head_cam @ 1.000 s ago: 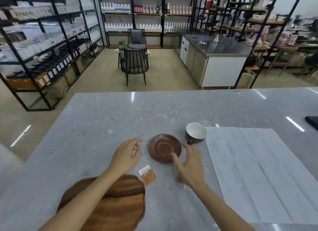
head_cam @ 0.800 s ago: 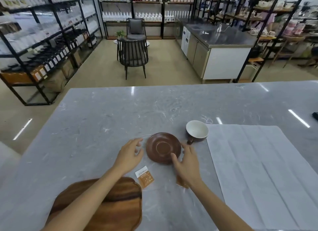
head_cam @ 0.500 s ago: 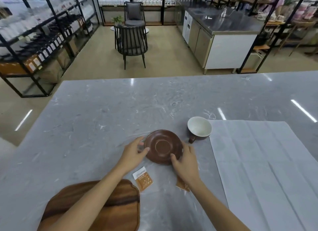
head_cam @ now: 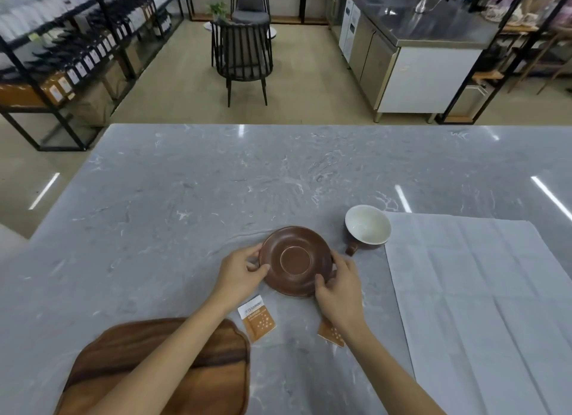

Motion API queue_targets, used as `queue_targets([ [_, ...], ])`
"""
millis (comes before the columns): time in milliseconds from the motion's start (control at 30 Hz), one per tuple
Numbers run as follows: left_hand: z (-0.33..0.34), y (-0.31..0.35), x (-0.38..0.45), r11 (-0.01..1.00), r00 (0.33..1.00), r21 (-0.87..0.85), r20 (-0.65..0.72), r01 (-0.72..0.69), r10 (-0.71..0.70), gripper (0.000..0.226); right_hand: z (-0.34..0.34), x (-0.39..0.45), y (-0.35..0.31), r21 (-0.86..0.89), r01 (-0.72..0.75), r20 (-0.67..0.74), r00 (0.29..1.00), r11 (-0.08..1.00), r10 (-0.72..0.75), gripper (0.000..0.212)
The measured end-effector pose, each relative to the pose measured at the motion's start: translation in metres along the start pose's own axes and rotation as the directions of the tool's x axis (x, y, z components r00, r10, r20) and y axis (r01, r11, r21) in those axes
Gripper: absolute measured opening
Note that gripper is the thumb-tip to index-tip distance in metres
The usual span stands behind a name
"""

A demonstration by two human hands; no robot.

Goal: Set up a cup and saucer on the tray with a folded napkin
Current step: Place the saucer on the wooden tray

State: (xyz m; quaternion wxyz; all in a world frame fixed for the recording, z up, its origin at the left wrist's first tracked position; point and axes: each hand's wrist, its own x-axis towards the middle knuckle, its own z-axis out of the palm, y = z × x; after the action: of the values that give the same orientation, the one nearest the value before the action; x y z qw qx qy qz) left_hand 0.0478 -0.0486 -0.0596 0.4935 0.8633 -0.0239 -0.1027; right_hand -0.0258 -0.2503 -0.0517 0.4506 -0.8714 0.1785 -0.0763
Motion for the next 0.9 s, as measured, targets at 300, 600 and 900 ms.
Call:
queue_targets([
  [300,-0.019,-0.007,-0.045,0.992,0.996,-0.126,-0.086,0.025,-0.036,0.058,-0.002,-0.026,-0.014,-0.021,0.072,-0.004,0.997,0.997,-0.072,0.056],
  [600,-0.062,-0.019,-0.110,0.987,0.990,-0.158,-0.142,-0.017,-0.006,0.058,0.013,-0.077,-0.037,-0.005,0.098,0.024,0.995,0.995,-0.098,0.057],
  [900,-0.105,-0.051,-0.163,0.993,0.987,-0.117,-0.159,-0.032,0.013,0.057,0.044,-0.132,-0.053,0.044,0.087,0.095,0.991,0.995,-0.091,0.061],
])
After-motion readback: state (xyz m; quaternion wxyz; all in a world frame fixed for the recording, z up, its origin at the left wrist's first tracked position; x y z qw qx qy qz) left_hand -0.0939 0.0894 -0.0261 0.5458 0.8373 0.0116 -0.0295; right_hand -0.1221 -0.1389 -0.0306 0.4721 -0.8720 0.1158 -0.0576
